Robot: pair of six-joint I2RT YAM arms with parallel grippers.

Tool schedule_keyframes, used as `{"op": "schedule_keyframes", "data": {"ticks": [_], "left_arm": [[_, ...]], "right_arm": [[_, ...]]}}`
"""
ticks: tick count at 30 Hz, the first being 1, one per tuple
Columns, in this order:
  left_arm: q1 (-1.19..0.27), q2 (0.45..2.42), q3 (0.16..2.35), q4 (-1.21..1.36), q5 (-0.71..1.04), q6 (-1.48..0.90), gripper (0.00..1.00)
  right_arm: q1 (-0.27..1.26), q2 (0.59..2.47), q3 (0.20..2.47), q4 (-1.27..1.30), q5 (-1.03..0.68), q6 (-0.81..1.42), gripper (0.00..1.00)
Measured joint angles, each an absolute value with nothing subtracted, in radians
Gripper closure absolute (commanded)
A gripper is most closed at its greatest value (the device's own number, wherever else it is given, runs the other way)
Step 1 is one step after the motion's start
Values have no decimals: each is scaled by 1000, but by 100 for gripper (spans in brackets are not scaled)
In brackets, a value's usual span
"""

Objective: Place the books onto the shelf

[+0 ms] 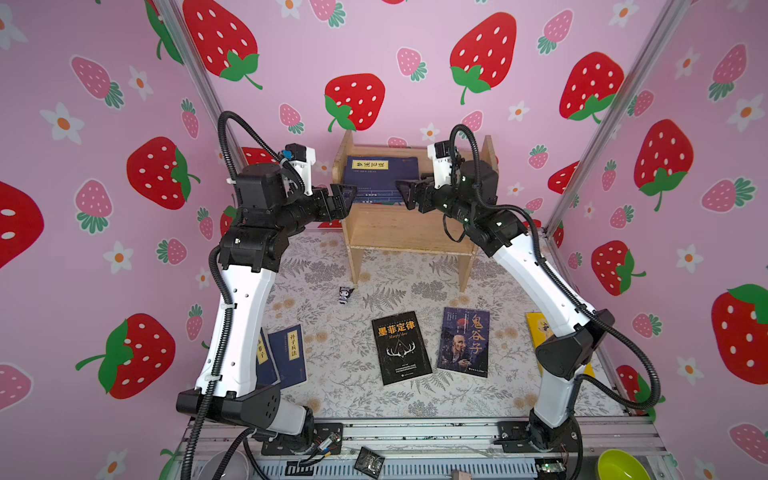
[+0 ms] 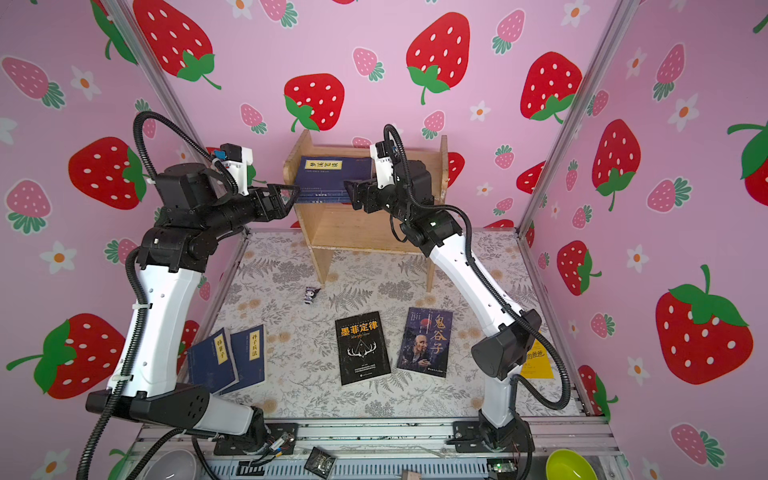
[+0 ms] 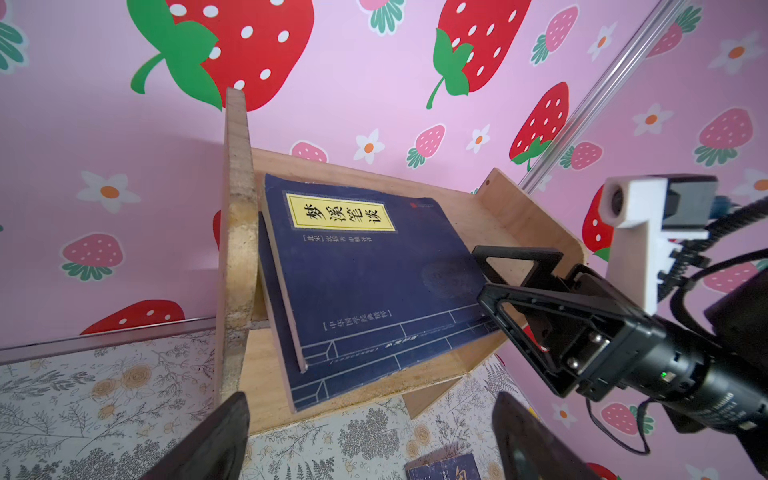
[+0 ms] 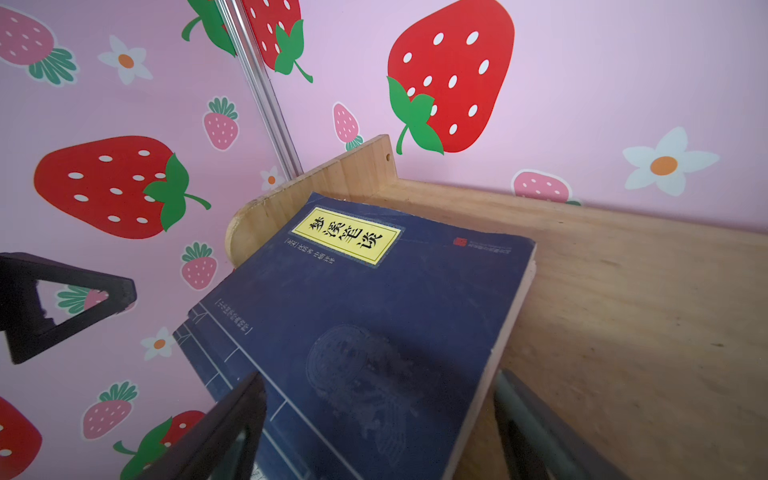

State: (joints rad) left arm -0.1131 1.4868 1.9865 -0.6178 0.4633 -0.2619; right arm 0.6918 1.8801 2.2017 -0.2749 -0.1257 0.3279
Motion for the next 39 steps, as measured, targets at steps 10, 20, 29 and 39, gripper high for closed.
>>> {"op": "schedule_keyframes", "data": {"ticks": [10, 20, 29, 39], "left_arm": [[-111, 1575, 1983, -602, 502, -262, 9], [-95, 1393, 1784, -598, 448, -70, 10], [-95, 1452, 1747, -514, 309, -26, 15], [-94, 1500, 1748, -464, 270, -46, 17]], "right_arm": [[664, 1866, 2173, -248, -181, 311, 12], [678, 1811, 2094, -197, -265, 97, 9], [759, 1759, 2004, -159, -189, -96, 9], [782, 1759, 1981, -150, -78, -165, 8]]}}
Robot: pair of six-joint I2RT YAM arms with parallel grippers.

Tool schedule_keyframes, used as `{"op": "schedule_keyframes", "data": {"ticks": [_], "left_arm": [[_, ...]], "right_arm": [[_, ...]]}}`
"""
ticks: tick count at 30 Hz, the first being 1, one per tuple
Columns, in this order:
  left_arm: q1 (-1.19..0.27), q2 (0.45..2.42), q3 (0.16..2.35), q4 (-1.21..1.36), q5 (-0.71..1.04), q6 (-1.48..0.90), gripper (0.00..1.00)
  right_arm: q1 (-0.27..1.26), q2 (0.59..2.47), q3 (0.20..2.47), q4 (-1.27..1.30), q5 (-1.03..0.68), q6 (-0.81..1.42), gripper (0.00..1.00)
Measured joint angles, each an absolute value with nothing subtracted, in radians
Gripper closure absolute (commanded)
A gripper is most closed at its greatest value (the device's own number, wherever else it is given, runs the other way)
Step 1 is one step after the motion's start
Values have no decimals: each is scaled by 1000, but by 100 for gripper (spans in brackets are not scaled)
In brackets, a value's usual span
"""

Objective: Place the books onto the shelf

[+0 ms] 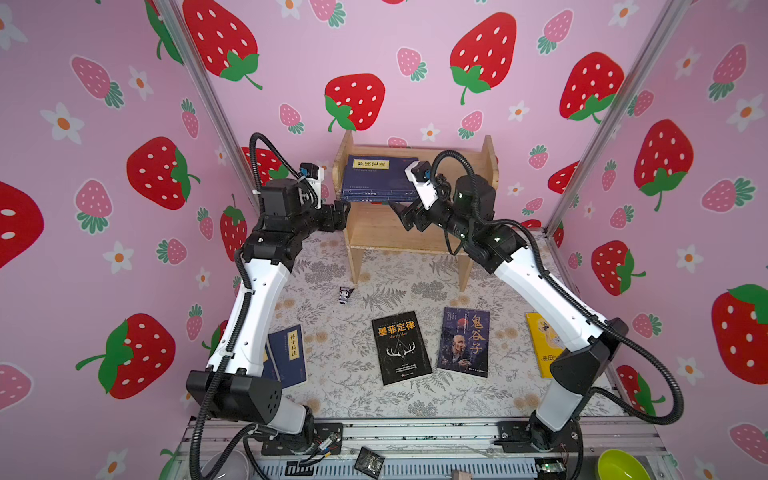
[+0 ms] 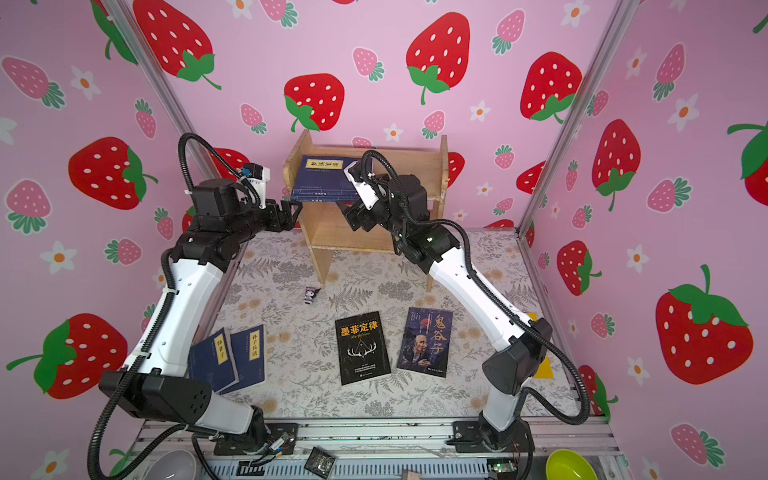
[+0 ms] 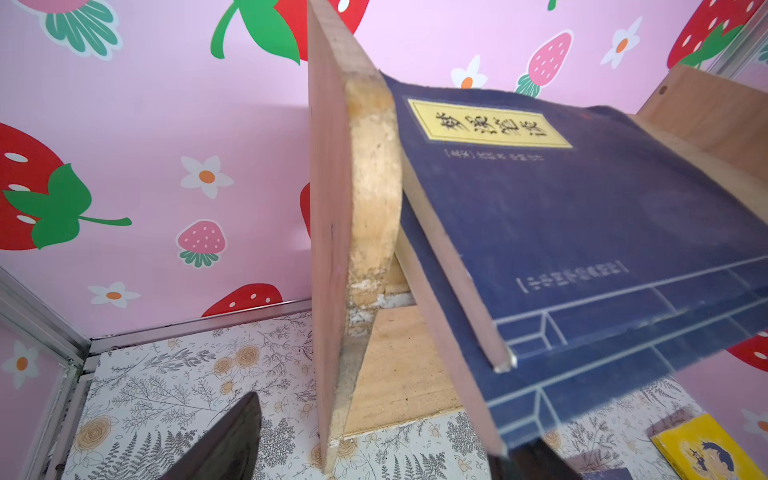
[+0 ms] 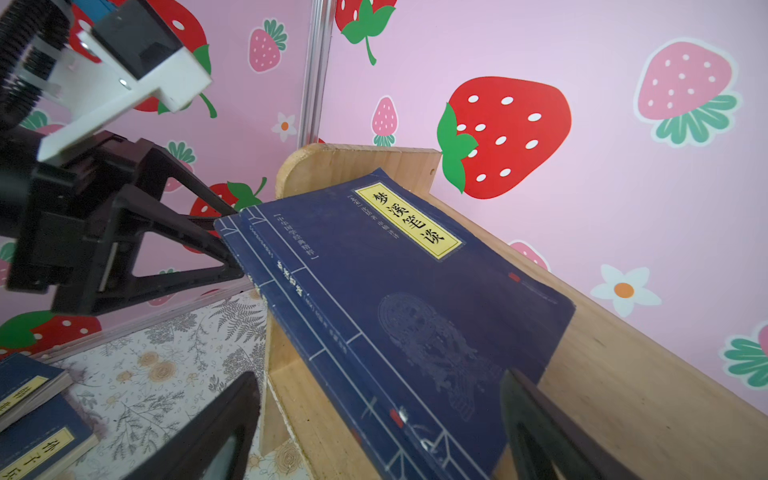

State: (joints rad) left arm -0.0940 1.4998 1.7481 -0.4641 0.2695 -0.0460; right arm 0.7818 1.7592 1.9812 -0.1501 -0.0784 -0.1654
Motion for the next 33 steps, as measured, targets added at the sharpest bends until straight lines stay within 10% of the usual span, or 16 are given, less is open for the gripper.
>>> {"op": "schedule_keyframes", "data": {"ticks": [33], "left_arm": [[-83, 1607, 1897, -505, 252, -75, 24]], "right_arm": [[783, 1958, 2170, -113, 43, -153, 10]]}}
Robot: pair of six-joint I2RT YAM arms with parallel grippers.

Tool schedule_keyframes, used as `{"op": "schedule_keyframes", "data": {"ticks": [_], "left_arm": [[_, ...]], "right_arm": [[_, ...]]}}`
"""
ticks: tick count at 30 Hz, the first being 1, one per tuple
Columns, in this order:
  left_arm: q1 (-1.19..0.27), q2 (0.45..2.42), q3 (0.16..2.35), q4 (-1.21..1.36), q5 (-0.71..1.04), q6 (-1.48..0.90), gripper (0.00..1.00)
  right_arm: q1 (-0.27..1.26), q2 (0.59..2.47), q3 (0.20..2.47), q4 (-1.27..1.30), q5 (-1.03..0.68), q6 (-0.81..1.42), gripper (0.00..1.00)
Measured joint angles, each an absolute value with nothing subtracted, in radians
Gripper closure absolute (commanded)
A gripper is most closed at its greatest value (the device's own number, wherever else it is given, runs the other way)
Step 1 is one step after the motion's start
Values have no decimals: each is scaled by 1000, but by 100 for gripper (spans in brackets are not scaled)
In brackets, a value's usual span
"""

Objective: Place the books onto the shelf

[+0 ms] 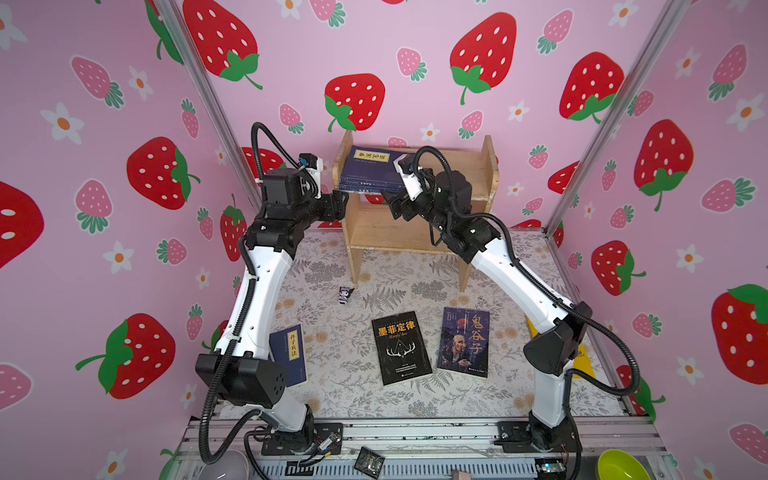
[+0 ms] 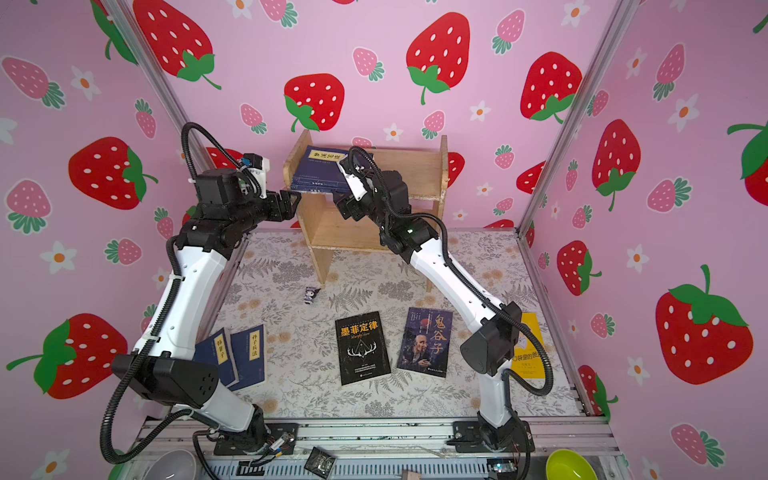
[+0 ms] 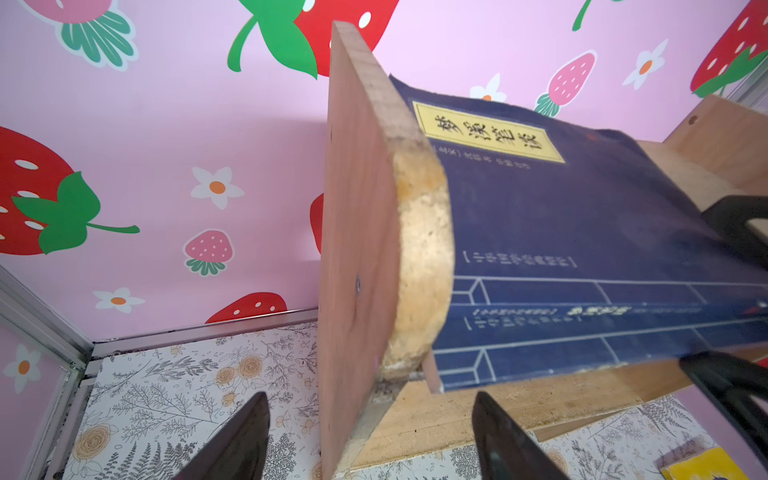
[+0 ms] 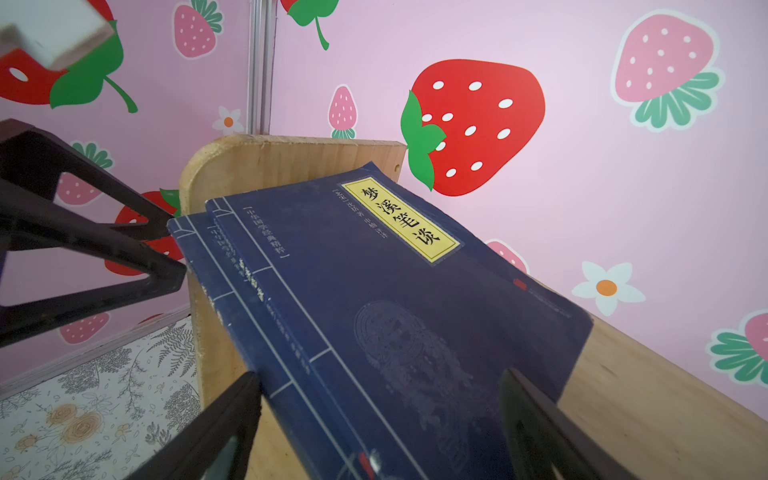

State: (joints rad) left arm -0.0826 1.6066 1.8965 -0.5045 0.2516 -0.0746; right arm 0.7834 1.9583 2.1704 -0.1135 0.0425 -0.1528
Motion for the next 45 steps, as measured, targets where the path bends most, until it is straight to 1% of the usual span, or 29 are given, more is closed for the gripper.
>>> {"op": "schedule_keyframes", "data": {"ticks": [8, 9, 11, 12, 15, 17, 22, 25, 27, 32, 37, 40, 45], "left_arm": [[-75, 1612, 1908, -506, 254, -80, 24], [-73, 1611, 1907, -506, 255, -81, 24], [-70, 1605, 1903, -504, 268, -85, 24], [-69, 1599, 1898, -500, 275, -88, 24], [-65, 1570, 1880, -490, 299, -99, 24], [-62, 1541, 1863, -476, 312, -106, 24], [-58, 1457, 1811, -413, 360, -140, 23], [-57, 1444, 1810, -372, 400, -164, 21], [-57, 1446, 1810, -349, 424, -182, 21], [-54, 1473, 1810, -298, 472, -216, 21], [-44, 1525, 1810, -258, 506, -248, 20], [-37, 1554, 1810, -245, 508, -262, 19], [-29, 1605, 1828, -224, 549, -276, 19]], "right_arm": [[783, 1959, 2172, -113, 44, -152, 10], [783, 1959, 2172, -113, 42, -149, 9], [783, 1959, 2172, -114, 34, -133, 2], [783, 1958, 2173, -117, 35, -119, 0], [774, 1958, 2201, -149, 35, -26, 0], [753, 1958, 2238, -183, 4, 71, 0], [605, 1917, 2273, -207, -188, 379, 13], [529, 1906, 2279, -202, -281, 533, 15], [516, 1906, 2283, -203, -321, 606, 18], [542, 1906, 2282, -202, -413, 740, 23], [571, 1906, 2274, -201, -430, 812, 25], [583, 1906, 2263, -204, -407, 844, 25], [593, 1920, 2270, -207, -369, 883, 29]]}}
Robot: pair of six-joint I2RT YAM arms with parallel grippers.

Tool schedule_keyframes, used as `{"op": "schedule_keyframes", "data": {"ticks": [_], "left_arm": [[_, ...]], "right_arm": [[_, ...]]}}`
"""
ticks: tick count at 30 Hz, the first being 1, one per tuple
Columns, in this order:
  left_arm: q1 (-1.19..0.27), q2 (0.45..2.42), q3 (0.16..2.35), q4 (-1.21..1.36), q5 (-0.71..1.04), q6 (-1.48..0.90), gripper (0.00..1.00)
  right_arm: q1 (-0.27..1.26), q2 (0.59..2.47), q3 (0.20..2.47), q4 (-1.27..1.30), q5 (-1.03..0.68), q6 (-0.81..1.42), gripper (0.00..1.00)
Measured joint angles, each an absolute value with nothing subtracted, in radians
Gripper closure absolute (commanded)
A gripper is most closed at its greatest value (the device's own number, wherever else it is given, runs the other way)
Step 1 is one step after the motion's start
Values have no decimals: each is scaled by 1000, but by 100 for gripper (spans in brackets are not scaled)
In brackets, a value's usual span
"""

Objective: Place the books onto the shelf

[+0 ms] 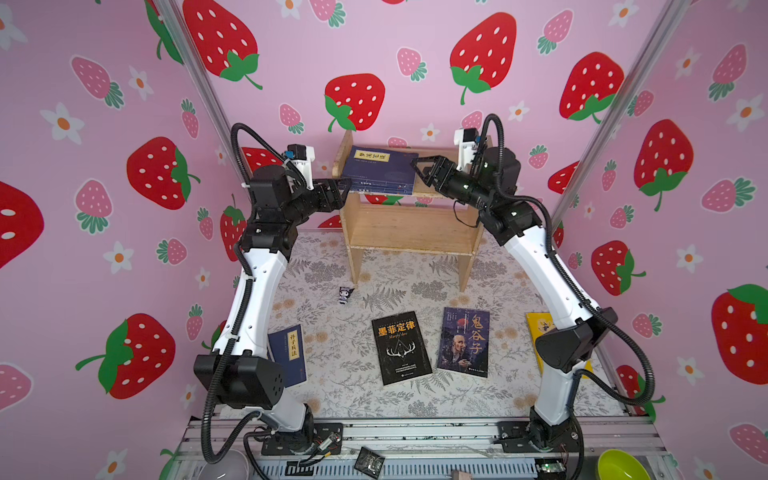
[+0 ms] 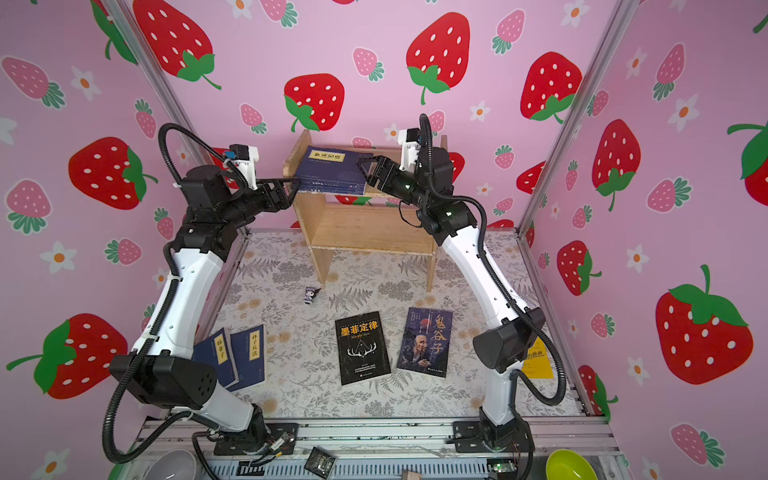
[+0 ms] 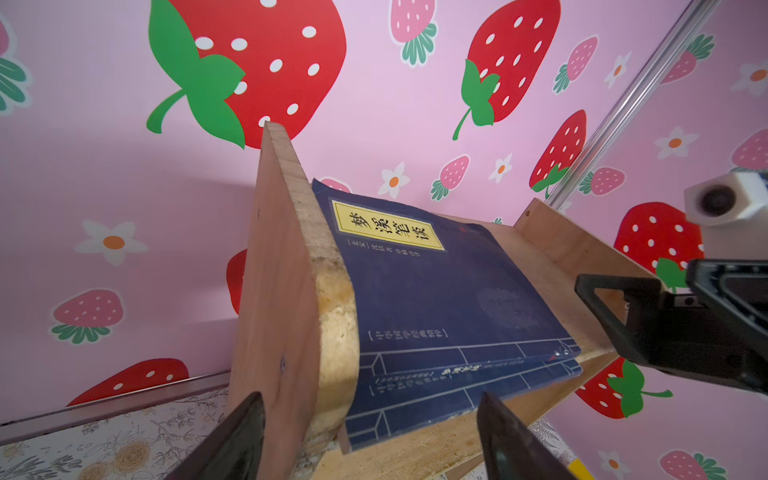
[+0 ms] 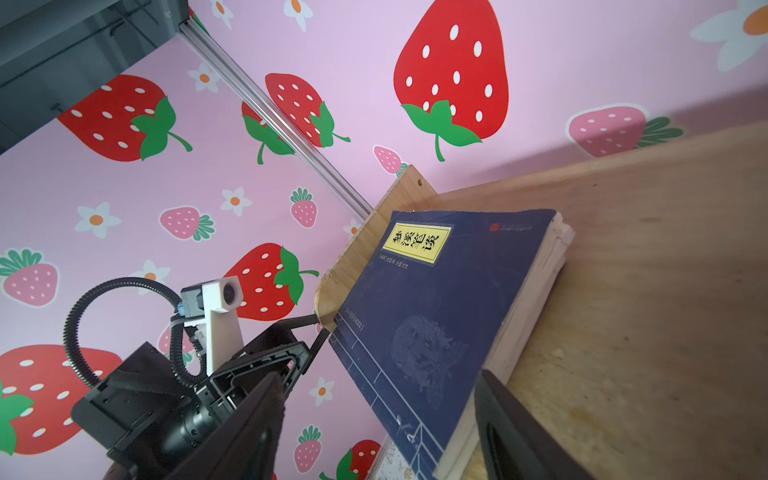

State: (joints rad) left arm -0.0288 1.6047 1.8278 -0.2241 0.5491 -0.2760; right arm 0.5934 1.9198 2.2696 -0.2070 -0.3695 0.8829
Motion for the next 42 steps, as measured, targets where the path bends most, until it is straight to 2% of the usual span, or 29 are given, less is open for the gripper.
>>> {"op": "schedule_keyframes", "data": {"ticks": [9, 20, 35, 40, 42], "left_arm": [[-17, 1658, 1860, -150, 659, -340, 18], [-14, 1658, 1860, -105, 684, -383, 17], [-43, 1660, 1860, -80, 710, -410, 17], [-43, 1662, 1860, -75, 710, -416, 17], [-43, 1662, 1860, -73, 709, -416, 17]], "right_arm": [[626, 1979, 2348, -280, -290, 901, 31], [656, 1980, 2379, -369, -167, 885, 32], [647, 1993, 2386, -338, -194, 893, 36], [648, 1994, 2385, -338, -192, 884, 48], [648, 1994, 2379, -337, -194, 871, 58]]}}
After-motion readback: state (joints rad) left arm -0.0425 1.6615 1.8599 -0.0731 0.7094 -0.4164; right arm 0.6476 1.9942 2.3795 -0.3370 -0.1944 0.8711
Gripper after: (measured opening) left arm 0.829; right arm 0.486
